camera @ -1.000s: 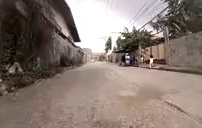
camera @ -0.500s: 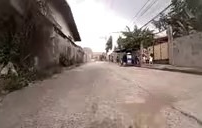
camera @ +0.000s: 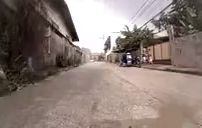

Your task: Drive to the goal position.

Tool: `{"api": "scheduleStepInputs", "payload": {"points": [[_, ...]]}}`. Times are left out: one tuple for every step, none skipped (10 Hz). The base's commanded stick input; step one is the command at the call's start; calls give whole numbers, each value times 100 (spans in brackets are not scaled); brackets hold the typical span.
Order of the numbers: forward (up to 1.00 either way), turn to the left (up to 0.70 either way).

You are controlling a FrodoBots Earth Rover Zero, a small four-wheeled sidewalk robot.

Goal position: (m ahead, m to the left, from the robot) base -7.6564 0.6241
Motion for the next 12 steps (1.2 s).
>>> {"api": "scheduleStepInputs", "payload": {"points": [[70,-34],[70,-34],[70,-34],[70,-34],[70,-34],[70,-34],[70,-34],[70,-34],[70,-34],[70,-34],[70,-19],[70,1]]}}
